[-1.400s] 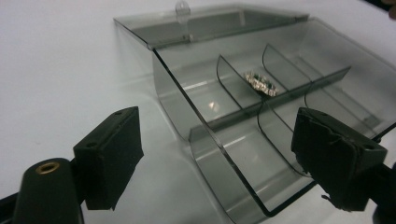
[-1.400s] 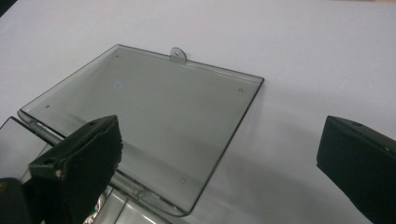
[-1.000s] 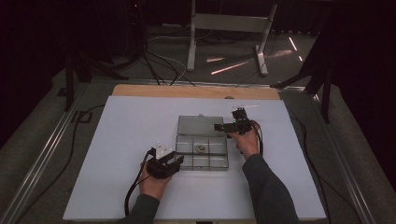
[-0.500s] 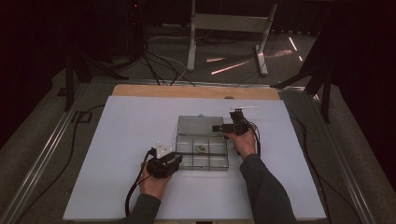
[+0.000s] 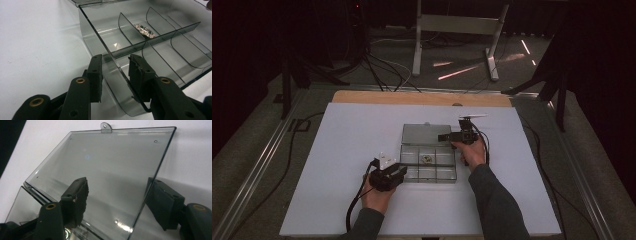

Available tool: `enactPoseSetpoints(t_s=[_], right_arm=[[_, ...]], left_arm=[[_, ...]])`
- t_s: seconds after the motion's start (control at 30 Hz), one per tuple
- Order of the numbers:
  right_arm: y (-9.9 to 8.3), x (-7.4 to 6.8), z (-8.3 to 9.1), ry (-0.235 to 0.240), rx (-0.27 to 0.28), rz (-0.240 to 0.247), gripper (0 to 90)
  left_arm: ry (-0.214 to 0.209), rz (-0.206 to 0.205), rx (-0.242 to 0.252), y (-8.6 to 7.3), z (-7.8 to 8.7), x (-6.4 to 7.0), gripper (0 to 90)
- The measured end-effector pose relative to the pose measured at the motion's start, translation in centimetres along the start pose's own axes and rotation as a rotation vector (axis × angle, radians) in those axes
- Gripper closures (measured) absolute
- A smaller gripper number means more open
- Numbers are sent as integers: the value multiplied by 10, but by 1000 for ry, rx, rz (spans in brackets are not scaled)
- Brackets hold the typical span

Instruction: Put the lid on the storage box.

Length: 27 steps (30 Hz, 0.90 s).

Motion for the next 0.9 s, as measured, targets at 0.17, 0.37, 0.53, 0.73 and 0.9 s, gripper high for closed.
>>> enactPoseSetpoints(t_s=[0.17, 0.37, 0.53, 0.73, 0.9], right_arm=[[0, 1, 3, 22, 16, -8, 397], [2, 0, 7, 27, 39, 14, 441], [3, 0, 11, 34, 63, 28, 490], [6, -1, 17, 33, 86, 61, 536], [7, -3, 21, 34, 92, 92, 557]], left_arm=[[1, 1, 0, 0, 0, 0, 650], [2, 3, 0, 0, -1, 0, 649], [4, 0, -2, 0, -1, 0, 649], [4, 1, -4, 0, -1, 0, 649], [9, -4, -4, 0, -1, 1, 649]])
Point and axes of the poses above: each handheld gripper's, and its own axes: z roughly backward along the jaws, y roughly out of its top, x roughly to its right, the point moved 6 cm from there along -z, roughly forward along the jaws, and after that the axes turned 4 degrees about x, right-handed, at the moved point
